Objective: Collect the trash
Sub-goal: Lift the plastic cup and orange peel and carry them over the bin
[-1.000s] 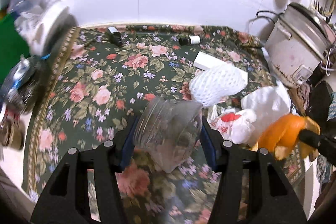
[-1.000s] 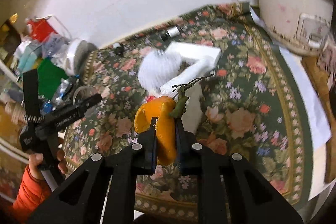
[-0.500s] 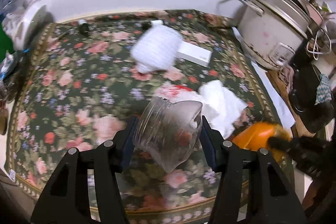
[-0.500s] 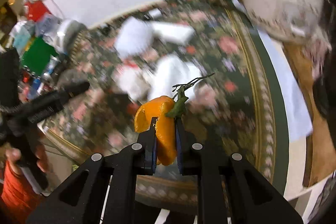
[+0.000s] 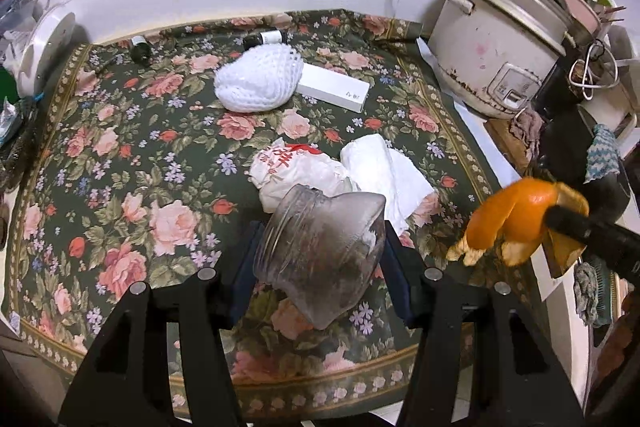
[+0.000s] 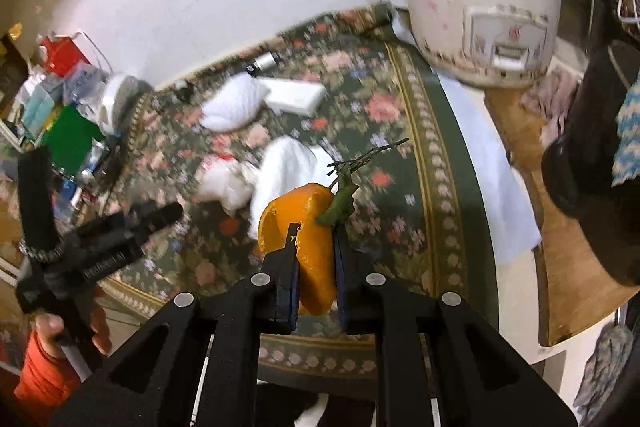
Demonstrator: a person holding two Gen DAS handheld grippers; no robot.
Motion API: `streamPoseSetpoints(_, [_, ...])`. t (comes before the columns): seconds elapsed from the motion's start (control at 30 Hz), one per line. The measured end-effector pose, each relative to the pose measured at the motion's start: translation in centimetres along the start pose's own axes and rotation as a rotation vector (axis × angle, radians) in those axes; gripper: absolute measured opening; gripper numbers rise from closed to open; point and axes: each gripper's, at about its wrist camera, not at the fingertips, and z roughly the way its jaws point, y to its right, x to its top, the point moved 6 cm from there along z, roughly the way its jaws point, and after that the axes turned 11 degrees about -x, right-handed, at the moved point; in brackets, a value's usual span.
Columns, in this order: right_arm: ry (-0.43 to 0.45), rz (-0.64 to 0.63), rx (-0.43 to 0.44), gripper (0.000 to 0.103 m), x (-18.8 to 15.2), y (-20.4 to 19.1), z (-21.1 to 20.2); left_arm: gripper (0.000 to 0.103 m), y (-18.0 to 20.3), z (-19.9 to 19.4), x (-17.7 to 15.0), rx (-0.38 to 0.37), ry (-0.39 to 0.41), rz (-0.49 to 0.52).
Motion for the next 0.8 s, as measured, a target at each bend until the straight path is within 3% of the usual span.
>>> streamPoseSetpoints(0.33, [0.079, 0.006, -0.011, 0.013, -2.9, -6.3, -3.9, 0.055, -0.9, -7.4, -2.3, -0.049, 0.085, 0.067])
streamPoseSetpoints(0.8, [0.073, 0.088, -0.013, 0.013, -15.3, -15.1, -8.1, 0.055, -4.9, -17.2, -15.8, -0.065, 0.04, 0.146])
